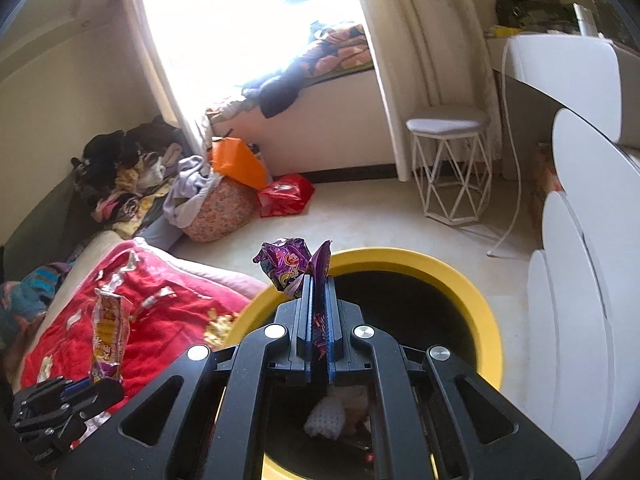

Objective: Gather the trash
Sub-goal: 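Carry the purple-yellow wrapper with the left tool while the right tool carries the purple wrapper to the bin, then open the left tool over the bin while the right tool releases the purple wrapper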

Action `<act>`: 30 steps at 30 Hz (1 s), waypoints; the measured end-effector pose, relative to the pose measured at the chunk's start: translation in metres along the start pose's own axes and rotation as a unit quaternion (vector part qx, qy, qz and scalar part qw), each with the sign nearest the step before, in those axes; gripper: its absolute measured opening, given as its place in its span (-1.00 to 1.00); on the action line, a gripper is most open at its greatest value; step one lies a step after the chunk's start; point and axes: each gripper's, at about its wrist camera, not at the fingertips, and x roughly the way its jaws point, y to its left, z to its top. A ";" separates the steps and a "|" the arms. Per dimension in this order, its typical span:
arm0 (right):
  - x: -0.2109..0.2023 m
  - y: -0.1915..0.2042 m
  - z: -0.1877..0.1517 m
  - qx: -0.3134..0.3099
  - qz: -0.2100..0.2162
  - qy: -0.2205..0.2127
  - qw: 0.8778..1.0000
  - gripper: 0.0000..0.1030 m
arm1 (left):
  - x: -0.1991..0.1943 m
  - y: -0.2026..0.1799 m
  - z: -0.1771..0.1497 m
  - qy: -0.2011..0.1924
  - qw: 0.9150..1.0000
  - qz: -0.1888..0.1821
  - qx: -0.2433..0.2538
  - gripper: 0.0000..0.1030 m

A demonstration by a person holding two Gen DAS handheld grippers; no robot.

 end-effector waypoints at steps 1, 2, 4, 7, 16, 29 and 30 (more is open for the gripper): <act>0.002 -0.004 -0.001 0.005 -0.005 0.003 1.000 -0.90 | 0.003 -0.002 0.000 0.001 1.000 -0.002 0.002 -0.72; 0.002 -0.005 -0.002 0.008 -0.006 0.005 1.000 -0.90 | 0.006 -0.004 0.000 0.003 1.000 -0.003 0.004 -0.72; 0.005 -0.012 -0.004 0.018 -0.008 0.011 1.000 -0.90 | 0.014 -0.009 0.000 0.008 1.000 -0.008 0.006 -0.72; 0.008 -0.019 -0.006 0.025 -0.012 0.018 0.999 -0.90 | 0.026 -0.012 -0.001 0.017 1.000 -0.014 0.003 -0.72; 0.017 -0.041 -0.010 0.053 -0.010 0.035 0.998 -0.90 | 0.064 -0.025 -0.003 0.047 0.999 -0.025 0.013 -0.72; 0.020 -0.038 -0.010 0.049 0.011 0.043 0.998 -0.24 | 0.072 -0.020 -0.001 0.041 0.999 -0.031 -0.001 0.07; 0.019 -0.035 -0.010 0.047 0.012 0.042 0.998 -0.23 | 0.068 -0.017 0.000 0.035 0.999 -0.032 -0.006 0.13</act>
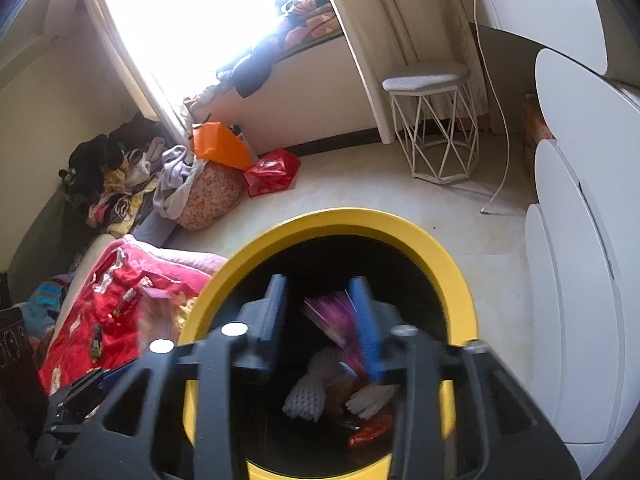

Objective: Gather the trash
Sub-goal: 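Open the left tool over the bin while the right tool releases the purple wrapper, then move both open tools back over the green snack bag and red wrapper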

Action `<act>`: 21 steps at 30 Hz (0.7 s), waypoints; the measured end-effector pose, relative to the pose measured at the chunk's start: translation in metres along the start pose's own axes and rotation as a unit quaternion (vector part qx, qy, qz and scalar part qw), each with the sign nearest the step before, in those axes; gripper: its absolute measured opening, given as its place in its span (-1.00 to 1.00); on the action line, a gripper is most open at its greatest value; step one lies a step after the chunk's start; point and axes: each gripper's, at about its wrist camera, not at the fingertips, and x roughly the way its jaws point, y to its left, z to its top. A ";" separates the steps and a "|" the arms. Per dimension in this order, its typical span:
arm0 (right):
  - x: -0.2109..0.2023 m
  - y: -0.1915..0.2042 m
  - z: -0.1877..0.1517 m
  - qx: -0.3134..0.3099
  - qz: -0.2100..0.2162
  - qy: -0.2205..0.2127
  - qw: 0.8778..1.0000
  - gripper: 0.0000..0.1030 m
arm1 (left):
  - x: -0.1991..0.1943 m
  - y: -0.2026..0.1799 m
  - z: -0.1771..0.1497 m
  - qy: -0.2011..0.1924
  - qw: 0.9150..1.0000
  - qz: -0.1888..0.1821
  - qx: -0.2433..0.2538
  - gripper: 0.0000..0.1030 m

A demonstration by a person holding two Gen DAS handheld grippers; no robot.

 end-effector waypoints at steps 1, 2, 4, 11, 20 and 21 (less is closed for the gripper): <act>-0.001 0.002 0.000 -0.003 -0.001 -0.001 1.000 -0.20 | -0.004 0.002 0.000 -0.006 1.000 0.004 -0.004 0.21; -0.002 0.005 0.000 -0.005 -0.002 -0.002 1.000 -0.16 | -0.007 0.004 -0.001 -0.007 1.000 0.006 -0.007 0.38; -0.005 0.011 0.001 -0.011 -0.004 -0.007 1.000 -0.09 | -0.017 0.008 -0.002 -0.015 1.000 0.012 -0.014 0.55; -0.019 0.030 0.004 -0.027 0.004 -0.028 0.999 0.26 | -0.048 0.020 0.000 -0.045 0.998 0.037 -0.025 0.79; -0.024 0.066 0.000 -0.052 0.023 -0.035 0.998 0.38 | -0.079 0.050 -0.007 -0.064 0.994 0.086 -0.036 0.79; -0.024 0.071 -0.001 -0.056 0.026 -0.034 0.998 0.38 | -0.084 0.055 -0.008 -0.068 0.993 0.093 -0.036 0.79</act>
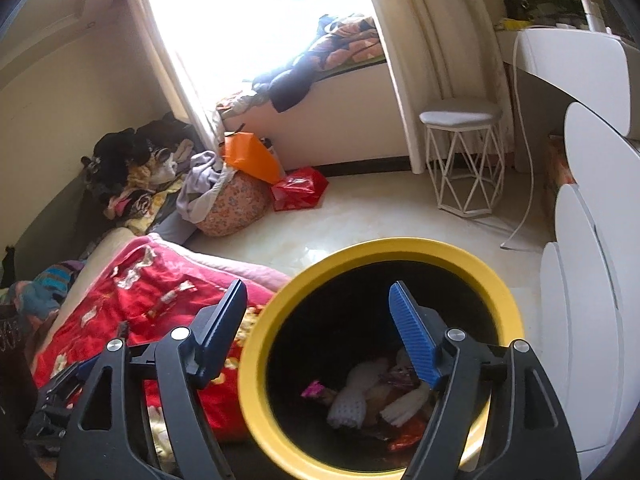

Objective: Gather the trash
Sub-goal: 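Move both open tools back over the green snack bag and red wrapper, then grasp the green-pea snack bag with the left tool while the right tool grasps the red candy wrapper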

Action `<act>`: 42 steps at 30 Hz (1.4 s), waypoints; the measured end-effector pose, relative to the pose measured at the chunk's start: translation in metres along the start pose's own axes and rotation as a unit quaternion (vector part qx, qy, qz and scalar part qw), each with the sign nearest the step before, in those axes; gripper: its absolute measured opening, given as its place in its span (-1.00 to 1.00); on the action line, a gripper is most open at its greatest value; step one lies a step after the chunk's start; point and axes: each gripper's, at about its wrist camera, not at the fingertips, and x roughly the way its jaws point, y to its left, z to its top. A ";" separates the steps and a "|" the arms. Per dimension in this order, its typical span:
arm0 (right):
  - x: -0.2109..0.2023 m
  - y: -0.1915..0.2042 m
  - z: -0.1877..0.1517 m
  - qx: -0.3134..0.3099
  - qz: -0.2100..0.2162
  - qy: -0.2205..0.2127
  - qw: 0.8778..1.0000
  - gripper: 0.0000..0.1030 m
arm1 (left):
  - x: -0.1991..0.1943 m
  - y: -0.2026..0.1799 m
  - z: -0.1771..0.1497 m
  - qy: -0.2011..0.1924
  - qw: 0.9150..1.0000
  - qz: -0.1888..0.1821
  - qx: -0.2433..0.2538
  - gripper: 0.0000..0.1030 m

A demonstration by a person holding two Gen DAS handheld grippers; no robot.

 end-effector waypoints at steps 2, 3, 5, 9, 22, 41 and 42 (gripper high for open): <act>0.001 0.012 -0.002 -0.010 0.007 0.001 1.000 0.41 | -0.007 0.009 0.000 -0.009 1.000 0.016 0.001 0.79; 0.002 0.017 -0.003 -0.014 0.011 0.003 1.000 0.42 | -0.009 0.013 0.000 -0.011 1.000 0.020 -0.001 0.79; 0.003 0.030 -0.005 -0.030 0.019 0.008 0.999 0.43 | -0.015 0.024 0.000 -0.013 1.000 0.025 -0.014 0.79; 0.001 0.052 -0.007 -0.060 0.028 0.005 0.998 0.45 | -0.028 0.045 0.001 -0.023 0.998 0.041 -0.034 0.79; 0.028 0.127 -0.023 -0.123 0.079 0.042 0.988 0.50 | -0.055 0.120 -0.006 -0.040 0.990 0.107 -0.077 0.79; 0.166 0.224 -0.011 -0.117 0.066 0.124 0.983 0.50 | -0.033 0.219 -0.026 -0.006 0.972 0.169 -0.164 0.69; 0.173 0.225 -0.011 -0.114 0.065 0.130 0.983 0.50 | -0.031 0.223 -0.026 -0.005 0.971 0.166 -0.169 0.64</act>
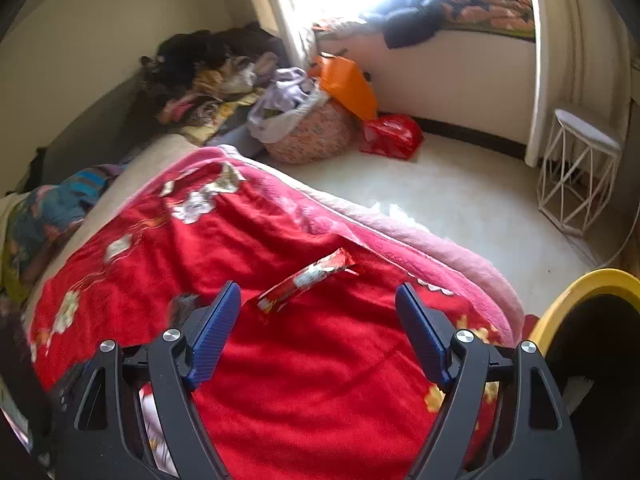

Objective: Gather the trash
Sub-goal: 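Grasp the green-pea snack bag with the left tool while the right tool grasps the red candy wrapper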

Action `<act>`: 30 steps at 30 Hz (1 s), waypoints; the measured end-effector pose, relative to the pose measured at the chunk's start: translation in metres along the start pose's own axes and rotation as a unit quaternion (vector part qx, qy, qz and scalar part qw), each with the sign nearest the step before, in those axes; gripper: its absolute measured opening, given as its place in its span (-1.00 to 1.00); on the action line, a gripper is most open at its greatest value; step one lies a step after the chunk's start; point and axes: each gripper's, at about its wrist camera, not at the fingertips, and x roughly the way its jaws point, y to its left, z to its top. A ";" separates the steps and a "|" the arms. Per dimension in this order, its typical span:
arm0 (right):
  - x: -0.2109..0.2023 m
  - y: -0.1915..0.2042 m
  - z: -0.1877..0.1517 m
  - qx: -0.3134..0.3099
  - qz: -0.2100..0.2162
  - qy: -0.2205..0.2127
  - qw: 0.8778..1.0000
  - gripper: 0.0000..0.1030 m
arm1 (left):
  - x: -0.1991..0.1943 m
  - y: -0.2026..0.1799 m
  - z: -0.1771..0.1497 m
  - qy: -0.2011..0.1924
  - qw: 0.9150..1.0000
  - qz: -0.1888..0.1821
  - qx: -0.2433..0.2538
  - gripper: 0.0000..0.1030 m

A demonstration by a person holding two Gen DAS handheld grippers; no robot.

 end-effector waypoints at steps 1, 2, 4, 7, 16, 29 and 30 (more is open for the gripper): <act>0.009 0.000 0.003 0.007 -0.006 0.008 1.000 0.50 | 0.003 0.002 0.001 0.002 1.000 0.000 -0.003 0.62; 0.015 0.001 0.004 0.011 -0.011 0.012 1.000 0.50 | 0.006 0.002 0.002 0.004 1.000 0.000 -0.004 0.59; 0.032 0.001 0.006 0.024 -0.013 0.025 0.999 0.50 | 0.013 0.004 0.003 0.008 1.000 0.002 -0.004 0.54; 0.054 0.002 0.006 0.042 -0.018 0.045 0.998 0.49 | 0.023 0.007 0.005 0.015 1.000 0.006 -0.010 0.45; 0.093 0.004 -0.001 0.060 -0.007 0.083 0.995 -0.15 | 0.046 0.020 0.001 0.035 0.999 0.017 -0.029 0.16; 0.044 0.001 -0.041 0.019 0.045 0.053 0.997 -0.72 | 0.040 0.005 -0.011 0.043 0.999 -0.012 -0.003 -0.43; 0.039 0.001 -0.044 0.014 0.046 0.051 0.998 -0.72 | 0.039 0.004 -0.012 0.044 0.999 -0.013 -0.001 -0.43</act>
